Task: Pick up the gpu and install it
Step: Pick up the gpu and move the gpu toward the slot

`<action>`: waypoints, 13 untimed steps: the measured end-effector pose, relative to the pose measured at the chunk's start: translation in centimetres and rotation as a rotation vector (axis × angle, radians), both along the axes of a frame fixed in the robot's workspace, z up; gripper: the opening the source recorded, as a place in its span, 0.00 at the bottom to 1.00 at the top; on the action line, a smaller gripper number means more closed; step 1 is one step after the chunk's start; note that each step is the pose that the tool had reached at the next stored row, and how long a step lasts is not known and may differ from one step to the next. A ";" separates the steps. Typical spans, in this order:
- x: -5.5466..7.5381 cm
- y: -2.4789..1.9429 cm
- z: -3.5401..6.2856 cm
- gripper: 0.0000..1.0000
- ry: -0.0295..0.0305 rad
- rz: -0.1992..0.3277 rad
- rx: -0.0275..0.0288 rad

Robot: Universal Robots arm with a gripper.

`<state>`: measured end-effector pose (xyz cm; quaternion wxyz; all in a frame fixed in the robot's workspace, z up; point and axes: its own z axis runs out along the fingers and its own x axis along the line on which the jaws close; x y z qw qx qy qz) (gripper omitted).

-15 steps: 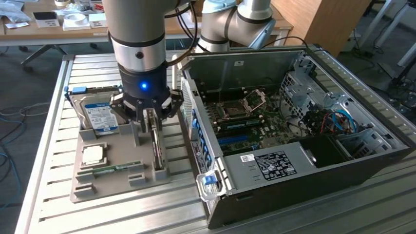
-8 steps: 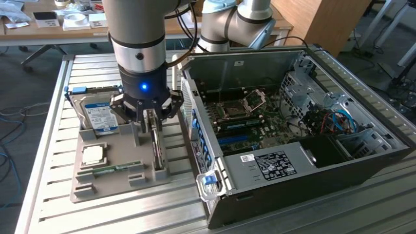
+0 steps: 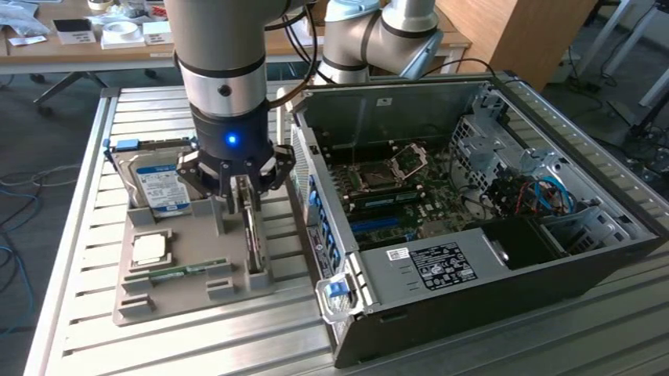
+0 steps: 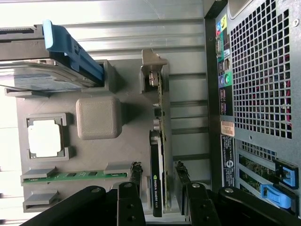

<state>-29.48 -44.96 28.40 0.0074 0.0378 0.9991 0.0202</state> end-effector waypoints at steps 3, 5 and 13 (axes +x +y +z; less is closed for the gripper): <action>0.0 0.00 -0.17 0.41 0.0000 0.000 0.0000; 0.0 0.00 -0.33 0.41 0.0000 0.000 0.0000; 0.0 0.00 -1.25 0.41 0.0001 0.000 -0.0001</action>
